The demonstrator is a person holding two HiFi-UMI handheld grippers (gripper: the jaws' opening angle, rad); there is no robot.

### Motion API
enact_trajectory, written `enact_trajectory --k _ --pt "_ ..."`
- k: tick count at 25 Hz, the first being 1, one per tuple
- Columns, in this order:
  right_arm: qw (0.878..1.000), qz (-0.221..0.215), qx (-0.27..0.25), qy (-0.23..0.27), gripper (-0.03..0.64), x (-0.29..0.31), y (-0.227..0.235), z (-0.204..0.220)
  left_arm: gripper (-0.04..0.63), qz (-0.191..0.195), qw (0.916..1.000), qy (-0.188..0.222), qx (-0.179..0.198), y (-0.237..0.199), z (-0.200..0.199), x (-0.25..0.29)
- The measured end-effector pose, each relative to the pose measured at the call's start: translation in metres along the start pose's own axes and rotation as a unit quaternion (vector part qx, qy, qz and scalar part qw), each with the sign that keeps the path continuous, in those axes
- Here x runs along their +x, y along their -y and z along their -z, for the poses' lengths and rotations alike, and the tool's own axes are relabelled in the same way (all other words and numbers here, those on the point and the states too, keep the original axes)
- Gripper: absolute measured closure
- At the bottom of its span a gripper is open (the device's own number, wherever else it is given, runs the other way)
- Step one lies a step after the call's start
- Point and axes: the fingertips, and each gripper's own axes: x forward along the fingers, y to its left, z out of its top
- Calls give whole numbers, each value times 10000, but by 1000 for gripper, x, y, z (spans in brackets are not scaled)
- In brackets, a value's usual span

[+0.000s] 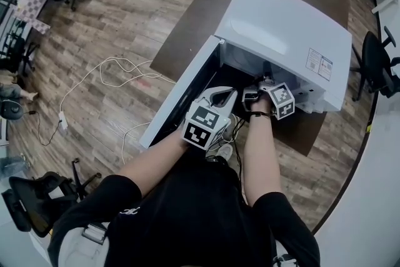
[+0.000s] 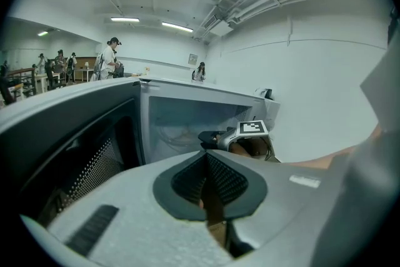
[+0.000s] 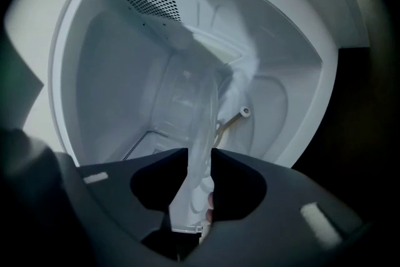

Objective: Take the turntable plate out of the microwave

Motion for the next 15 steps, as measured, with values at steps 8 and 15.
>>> enact_trajectory --k 8,15 --pt "9997 180 176 -41 581 -2 12 -1 588 233 9974 -198 -652 -4 13 25" --pt "9989 54 447 -120 591 -7 19 -5 568 493 9868 -190 -1531 -10 16 74"
